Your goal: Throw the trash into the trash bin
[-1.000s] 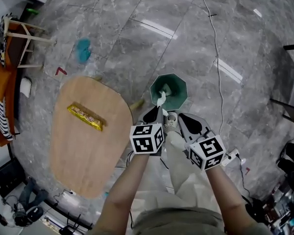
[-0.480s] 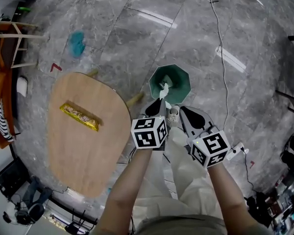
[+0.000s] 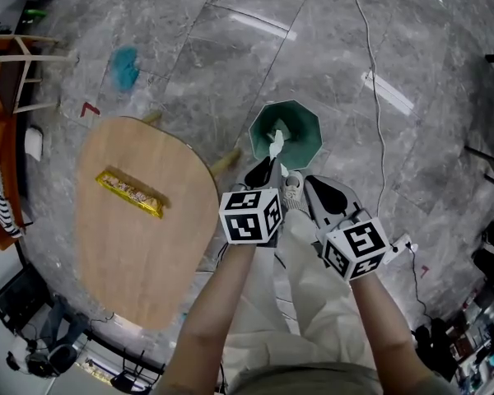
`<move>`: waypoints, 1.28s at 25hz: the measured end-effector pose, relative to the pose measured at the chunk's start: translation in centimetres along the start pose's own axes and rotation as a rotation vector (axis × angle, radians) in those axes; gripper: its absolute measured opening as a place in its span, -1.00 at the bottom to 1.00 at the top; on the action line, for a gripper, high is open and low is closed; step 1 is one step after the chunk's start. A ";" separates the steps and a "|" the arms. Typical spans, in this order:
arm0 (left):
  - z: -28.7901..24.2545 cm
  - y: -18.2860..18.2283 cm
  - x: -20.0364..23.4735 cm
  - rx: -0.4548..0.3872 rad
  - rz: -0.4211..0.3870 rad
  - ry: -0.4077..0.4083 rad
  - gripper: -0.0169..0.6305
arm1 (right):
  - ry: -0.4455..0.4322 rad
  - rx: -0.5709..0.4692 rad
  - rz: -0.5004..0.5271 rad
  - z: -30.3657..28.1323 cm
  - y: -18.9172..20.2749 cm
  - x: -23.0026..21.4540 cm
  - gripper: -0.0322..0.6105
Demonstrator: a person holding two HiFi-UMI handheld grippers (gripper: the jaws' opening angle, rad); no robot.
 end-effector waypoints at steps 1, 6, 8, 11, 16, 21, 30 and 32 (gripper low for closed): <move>0.0 0.0 0.0 -0.001 -0.003 0.005 -0.84 | 0.000 0.002 0.000 0.0 0.1 0.1 -0.87; 0.1 -0.1 -0.1 -0.006 0.002 0.040 -0.25 | -0.006 0.009 0.004 0.1 0.2 0.5 -0.87; 0.2 -0.1 -0.1 -0.011 0.003 0.040 -0.24 | -0.006 0.007 0.005 0.1 0.1 0.6 -0.87; 0.4 0.0 0.1 -0.015 0.009 0.038 -0.23 | -0.007 0.005 0.009 0.0 0.0 0.6 -0.87; 0.8 -0.1 0.4 -0.023 0.018 0.037 -0.24 | -0.009 0.005 0.016 -0.2 -0.2 1.0 -0.87; 1.3 -0.2 0.6 -0.031 0.027 0.038 -0.24 | -0.018 0.010 0.024 -0.2 -0.3 1.4 -0.87; 2.7 -0.7 0.5 -0.048 0.038 0.012 -0.52 | -0.037 0.011 0.048 -0.3 -1.3 2.2 -0.87; 3.0 -0.9 0.5 -0.061 0.035 -0.001 -0.75 | -0.041 0.011 0.054 -0.4 -1.6 2.3 -0.87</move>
Point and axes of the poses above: the fingertips, and each gripper's own axes: z backward along the fingers, x to its left, y out of its underside, the point moved 9 cm from there along z, backward along the fingers, and after that the axes turned 10 degrees about z, right-handed, at the moved point
